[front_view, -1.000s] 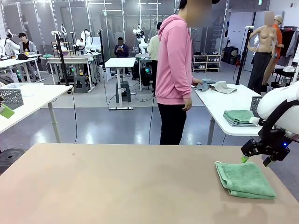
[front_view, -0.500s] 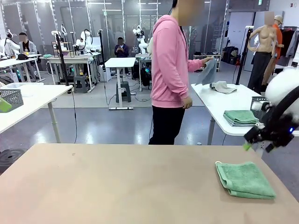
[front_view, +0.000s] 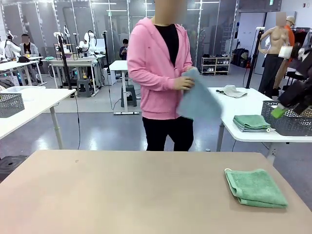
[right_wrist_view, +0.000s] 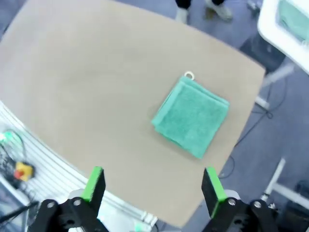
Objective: Fold the towels and place them in the basket.
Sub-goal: When a person lays out a Towel with hook on the table, fold it in half twice.
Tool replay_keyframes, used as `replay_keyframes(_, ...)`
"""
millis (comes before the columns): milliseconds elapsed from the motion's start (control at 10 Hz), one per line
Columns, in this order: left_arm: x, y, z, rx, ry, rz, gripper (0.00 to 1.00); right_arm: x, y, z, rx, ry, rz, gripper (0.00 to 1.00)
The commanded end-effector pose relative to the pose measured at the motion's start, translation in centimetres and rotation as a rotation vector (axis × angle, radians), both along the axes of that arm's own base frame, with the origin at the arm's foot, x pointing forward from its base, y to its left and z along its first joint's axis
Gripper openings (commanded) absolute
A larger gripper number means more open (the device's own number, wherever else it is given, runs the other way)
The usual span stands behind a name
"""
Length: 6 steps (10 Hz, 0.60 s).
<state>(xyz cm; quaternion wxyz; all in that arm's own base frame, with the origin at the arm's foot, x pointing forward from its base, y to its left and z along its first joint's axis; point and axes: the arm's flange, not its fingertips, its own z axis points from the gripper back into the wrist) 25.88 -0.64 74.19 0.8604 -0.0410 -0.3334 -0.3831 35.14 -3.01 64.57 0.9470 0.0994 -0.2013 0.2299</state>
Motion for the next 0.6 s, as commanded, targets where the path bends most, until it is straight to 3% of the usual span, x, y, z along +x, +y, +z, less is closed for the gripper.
replay_keyframes(0, -1.0, -0.2, 1.1, 0.033, -0.016, 0.044, 1.0, -3.5, -0.5, 3.1, -0.104, -0.063, 0.106, 1.0)
replay_keyframes(300, -2.3, 0.1, 0.4, -0.012, -0.014, 0.032, 1.0, -7.3, 0.5, 5.2, -0.179, -0.154, 0.124, 1.0)
replay_keyframes(400, -2.5, 0.1, 0.6, -0.022, -0.023, 0.052, 1.0, -6.8, 0.3, 5.3, -0.113, -0.164, 0.089, 1.0)
replay_keyframes(500, -2.3, 0.3, 0.9, -0.08, -0.041, 0.141, 1.0, -7.5, 0.2, 6.4, -0.17, -0.132, 0.117, 1.0)
